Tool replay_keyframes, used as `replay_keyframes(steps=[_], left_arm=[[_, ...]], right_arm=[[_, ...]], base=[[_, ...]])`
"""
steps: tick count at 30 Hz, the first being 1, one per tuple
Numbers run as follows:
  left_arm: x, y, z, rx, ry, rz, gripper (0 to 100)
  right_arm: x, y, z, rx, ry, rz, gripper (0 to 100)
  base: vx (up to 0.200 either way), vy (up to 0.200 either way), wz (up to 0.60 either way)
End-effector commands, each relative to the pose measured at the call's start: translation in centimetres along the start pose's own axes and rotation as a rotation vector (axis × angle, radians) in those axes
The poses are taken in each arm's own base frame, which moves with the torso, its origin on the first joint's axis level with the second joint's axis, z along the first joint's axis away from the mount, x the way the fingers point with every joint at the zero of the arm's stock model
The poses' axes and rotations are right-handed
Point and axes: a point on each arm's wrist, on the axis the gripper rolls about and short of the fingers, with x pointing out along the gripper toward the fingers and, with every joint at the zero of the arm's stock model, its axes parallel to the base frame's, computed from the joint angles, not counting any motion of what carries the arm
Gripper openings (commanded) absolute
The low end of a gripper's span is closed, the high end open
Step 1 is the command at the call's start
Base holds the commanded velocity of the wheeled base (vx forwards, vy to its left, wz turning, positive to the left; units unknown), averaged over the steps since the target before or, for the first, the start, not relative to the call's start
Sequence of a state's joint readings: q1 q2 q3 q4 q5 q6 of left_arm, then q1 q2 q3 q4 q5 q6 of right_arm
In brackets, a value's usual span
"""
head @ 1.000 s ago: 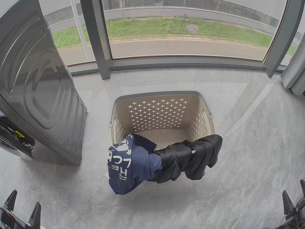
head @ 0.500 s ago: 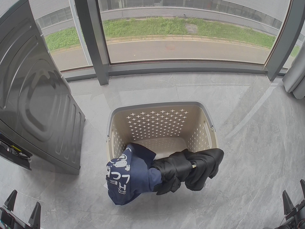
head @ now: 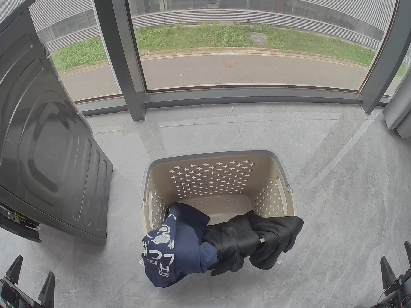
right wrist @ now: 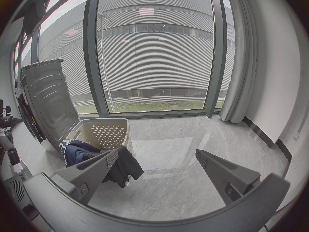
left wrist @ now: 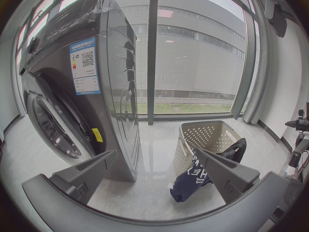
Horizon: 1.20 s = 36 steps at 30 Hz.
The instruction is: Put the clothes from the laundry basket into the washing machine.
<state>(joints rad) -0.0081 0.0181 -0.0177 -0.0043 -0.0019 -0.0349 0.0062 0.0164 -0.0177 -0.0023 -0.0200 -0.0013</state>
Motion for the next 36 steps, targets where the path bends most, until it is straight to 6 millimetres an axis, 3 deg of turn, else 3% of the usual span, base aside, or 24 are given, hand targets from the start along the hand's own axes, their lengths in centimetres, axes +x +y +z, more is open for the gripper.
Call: replay_keyframes(steps=[1,8,29,36], left_arm=[[0.00,0.02,-0.52,0.000,0.001,-0.001,100],[0.00,0.02,-0.52,0.000,0.001,0.001,100],[0.00,0.02,-0.52,-0.002,0.001,-0.001,100],[0.00,0.02,-0.52,-0.003,0.001,-0.001,100]], right_arm=[[-0.01,0.00,-0.48,0.000,-0.001,0.002,100],[-0.01,0.00,-0.48,0.000,-0.001,0.002,100],[-0.01,0.00,-0.48,0.000,-0.001,0.000,100],[-0.01,0.00,-0.48,0.000,-0.001,0.000,100]], base=[[0.000,0.000,0.00],[0.086,0.000,0.00],[0.000,-0.029,0.00],[0.171,0.000,0.00]])
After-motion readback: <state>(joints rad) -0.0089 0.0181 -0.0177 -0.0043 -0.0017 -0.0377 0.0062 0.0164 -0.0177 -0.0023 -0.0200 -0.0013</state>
